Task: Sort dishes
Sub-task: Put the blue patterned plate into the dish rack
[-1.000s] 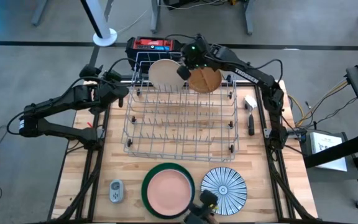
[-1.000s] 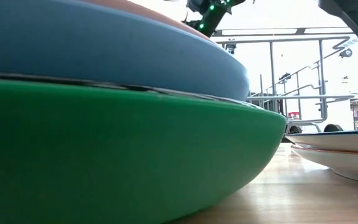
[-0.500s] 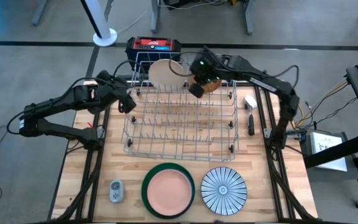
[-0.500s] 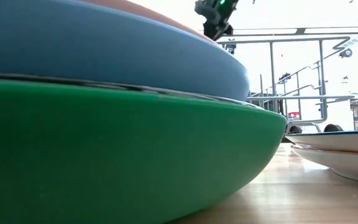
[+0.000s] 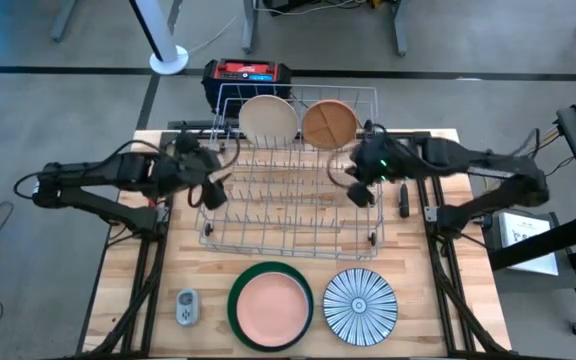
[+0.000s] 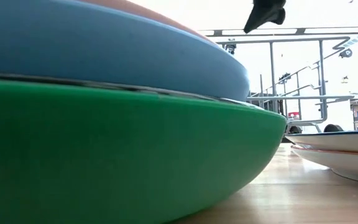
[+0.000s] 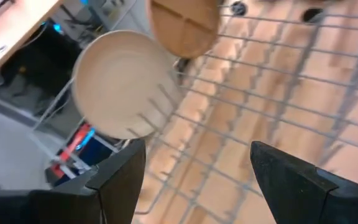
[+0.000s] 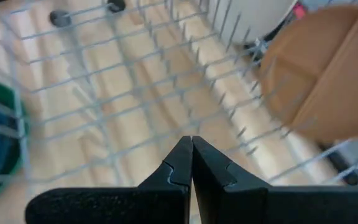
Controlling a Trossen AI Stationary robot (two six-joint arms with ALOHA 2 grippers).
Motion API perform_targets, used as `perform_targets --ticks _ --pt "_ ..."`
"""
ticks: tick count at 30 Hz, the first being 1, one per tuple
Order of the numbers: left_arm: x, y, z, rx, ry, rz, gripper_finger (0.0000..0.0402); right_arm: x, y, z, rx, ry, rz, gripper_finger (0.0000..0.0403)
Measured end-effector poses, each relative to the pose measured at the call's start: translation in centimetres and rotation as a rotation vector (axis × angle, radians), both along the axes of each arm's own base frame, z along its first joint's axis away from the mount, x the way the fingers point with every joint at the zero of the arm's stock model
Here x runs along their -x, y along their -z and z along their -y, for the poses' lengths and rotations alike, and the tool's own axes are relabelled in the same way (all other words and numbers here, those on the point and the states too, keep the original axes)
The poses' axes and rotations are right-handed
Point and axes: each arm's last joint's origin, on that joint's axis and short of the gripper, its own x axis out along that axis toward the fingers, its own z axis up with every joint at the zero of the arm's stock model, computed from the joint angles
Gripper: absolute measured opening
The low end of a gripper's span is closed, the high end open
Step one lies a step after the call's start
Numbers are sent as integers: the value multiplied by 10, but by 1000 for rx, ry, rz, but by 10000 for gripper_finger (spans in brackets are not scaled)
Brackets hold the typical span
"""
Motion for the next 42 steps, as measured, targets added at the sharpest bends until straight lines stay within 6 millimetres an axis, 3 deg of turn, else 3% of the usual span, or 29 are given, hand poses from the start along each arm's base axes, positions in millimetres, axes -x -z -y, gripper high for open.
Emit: perform_targets --ticks 8,17,27,35,42 --pt "-21 13 26 24 92 -29 279 44 17 -49 -117 51 70 0" --pt "-44 31 35 0 118 -119 279 51 61 -88 -256 -4 -63 0" --pt "-45 33 49 13 156 -102 279 55 86 -127 -396 41 -176 0" --pt "-43 34 67 21 232 -108 279 57 92 -143 -434 80 -183 4" --pt "-37 29 66 25 220 -76 279 59 90 -142 -441 83 -178 26"
